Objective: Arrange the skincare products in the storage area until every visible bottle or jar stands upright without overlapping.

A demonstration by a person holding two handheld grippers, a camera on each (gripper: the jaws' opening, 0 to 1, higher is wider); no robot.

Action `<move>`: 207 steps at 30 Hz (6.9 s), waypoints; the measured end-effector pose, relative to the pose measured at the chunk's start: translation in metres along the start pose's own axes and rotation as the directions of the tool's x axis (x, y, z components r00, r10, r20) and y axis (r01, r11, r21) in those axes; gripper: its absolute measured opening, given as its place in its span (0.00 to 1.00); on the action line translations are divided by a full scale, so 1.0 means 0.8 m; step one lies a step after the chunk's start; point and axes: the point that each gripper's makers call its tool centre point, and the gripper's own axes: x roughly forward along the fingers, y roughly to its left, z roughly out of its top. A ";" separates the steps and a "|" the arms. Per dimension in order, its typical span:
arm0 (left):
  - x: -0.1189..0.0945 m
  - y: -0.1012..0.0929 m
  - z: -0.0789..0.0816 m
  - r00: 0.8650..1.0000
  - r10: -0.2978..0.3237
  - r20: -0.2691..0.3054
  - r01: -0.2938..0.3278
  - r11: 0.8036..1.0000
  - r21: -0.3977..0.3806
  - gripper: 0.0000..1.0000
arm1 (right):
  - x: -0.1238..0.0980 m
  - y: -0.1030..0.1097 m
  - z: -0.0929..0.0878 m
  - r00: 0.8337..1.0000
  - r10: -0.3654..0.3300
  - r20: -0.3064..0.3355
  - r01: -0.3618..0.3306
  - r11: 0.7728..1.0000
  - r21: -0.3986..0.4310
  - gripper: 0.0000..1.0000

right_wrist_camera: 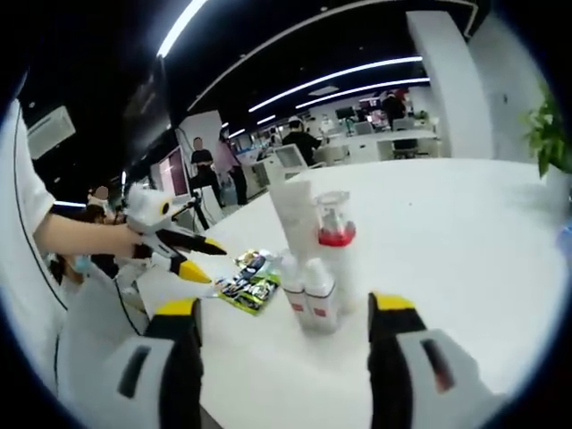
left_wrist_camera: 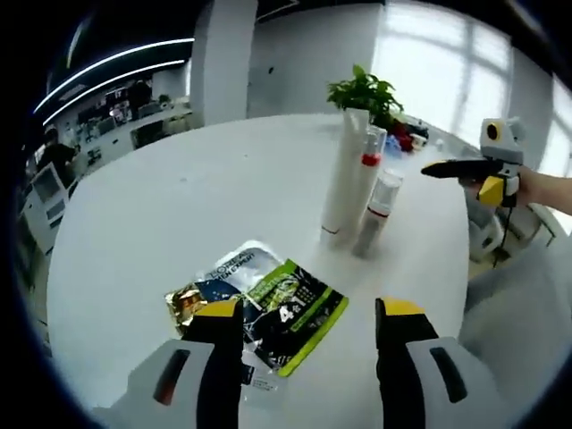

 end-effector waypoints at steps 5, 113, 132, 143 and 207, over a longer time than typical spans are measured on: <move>-0.017 0.001 0.000 0.999 0.033 0.020 -0.032 0.999 -0.028 0.63 | -0.004 0.005 0.001 1.000 0.001 0.002 -0.001 1.000 -0.007 0.77; 0.117 0.046 -0.053 0.815 0.435 -0.383 -0.550 0.789 -0.273 0.97 | -0.097 -0.017 -0.053 0.966 -0.258 0.031 0.250 0.955 0.161 0.99; 0.110 0.051 -0.033 0.840 0.443 -0.313 -0.529 0.795 -0.296 0.55 | -0.096 -0.016 -0.051 0.965 -0.260 0.032 0.252 0.954 0.162 0.98; 0.106 0.052 -0.036 0.843 0.448 -0.297 -0.529 0.786 -0.319 0.35 | -0.100 -0.016 -0.055 0.964 -0.266 0.030 0.258 0.952 0.165 0.98; -0.029 -0.133 0.034 0.970 0.208 0.125 -0.221 0.969 0.108 0.02 | 0.037 0.119 0.022 0.975 0.038 0.219 -0.121 0.917 0.381 0.57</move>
